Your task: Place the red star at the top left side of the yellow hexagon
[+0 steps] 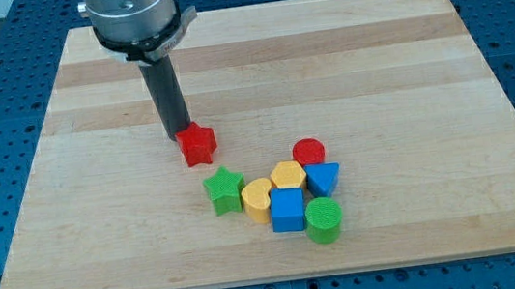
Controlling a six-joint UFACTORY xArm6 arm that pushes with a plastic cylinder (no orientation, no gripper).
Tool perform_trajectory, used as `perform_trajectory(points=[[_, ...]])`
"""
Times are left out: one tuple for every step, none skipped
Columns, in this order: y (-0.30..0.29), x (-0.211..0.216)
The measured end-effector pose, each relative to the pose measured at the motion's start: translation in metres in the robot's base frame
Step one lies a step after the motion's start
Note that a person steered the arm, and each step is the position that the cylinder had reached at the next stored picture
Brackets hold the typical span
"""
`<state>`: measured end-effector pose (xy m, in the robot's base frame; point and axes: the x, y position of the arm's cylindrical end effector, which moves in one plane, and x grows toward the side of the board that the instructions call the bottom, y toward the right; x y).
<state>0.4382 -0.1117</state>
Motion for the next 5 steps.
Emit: perform_trajectory(points=[[-0.012,0.005],[-0.023,0.016],[-0.018,0.019],[0.003,0.019],[0.025,0.019]])
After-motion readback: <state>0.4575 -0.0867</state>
